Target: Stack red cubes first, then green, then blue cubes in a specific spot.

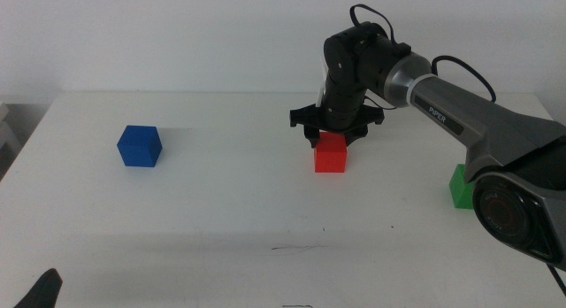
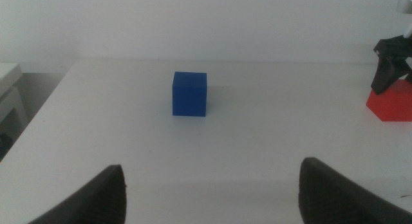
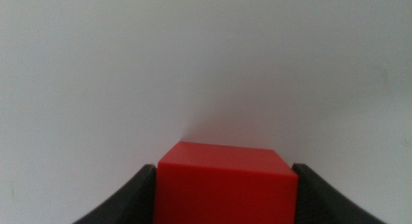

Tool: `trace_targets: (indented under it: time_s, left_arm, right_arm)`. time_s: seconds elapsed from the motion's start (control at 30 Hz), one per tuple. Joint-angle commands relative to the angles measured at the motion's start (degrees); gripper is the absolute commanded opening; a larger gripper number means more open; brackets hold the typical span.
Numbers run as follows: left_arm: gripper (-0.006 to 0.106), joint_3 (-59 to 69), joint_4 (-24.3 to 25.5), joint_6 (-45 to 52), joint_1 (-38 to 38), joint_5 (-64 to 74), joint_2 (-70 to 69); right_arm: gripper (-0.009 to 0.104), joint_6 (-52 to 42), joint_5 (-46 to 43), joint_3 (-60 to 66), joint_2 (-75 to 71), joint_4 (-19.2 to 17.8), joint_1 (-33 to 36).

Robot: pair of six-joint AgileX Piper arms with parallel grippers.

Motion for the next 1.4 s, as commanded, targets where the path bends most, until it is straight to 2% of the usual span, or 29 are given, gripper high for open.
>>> trace_targets:
  time_s: [0.0,0.1,0.2,0.23,0.43,0.53,0.63,0.93,1.13,1.37]
  left_arm:
    - [0.09,-0.1,-0.6,-0.3,0.2,-4.5,-1.5]
    - [0.09,-0.1,-0.6,-0.3,0.2,-4.5,-1.5]
    - [0.09,-0.1,-0.6,-0.3,0.2,-4.5,-1.5]
    - [0.09,-0.1,-0.6,-0.3,0.2,-4.5,-1.5]
    - [0.09,-0.1,-0.6,-0.3,0.2,-4.5,-1.5]
    - [0.09,-0.1,-0.6,-0.3,0.2,-4.5,-1.5]
    - [0.09,-0.1,-0.6,-0.3,0.2,-4.5,-1.5]
    - [0.09,-0.1,-0.6,-0.3,0.2,-4.5,-1.5]
    - [0.09,-0.1,-0.6,-0.3,0.2,-4.5,-1.5]
    - [0.09,-0.1,-0.6,-0.3,0.2,-4.5,-1.5]
  right_arm:
    - [-0.001,-0.1,-1.2,-1.8,-4.3,-1.0,0.0]
    - [-0.001,-0.3,1.1,-1.7,-6.4,-2.7,0.8]
    - [-0.001,1.0,-1.2,2.4,-11.5,-9.3,2.5]
    - [-0.001,1.9,-2.4,5.0,-13.6,-10.4,3.0]
    - [-0.001,9.7,-14.2,28.9,-28.7,-10.9,7.4]
    - [-0.001,15.4,-19.3,39.1,-33.6,-12.7,10.4]
    - [-0.001,21.1,-20.9,44.2,-35.2,-15.0,13.2]
    - [-0.001,25.7,-21.6,44.5,-31.5,-13.3,15.5]
    - [-0.001,25.8,-22.3,44.4,-28.6,-11.0,15.5]
    - [-0.001,26.0,-22.4,44.4,-27.5,-10.4,15.5]
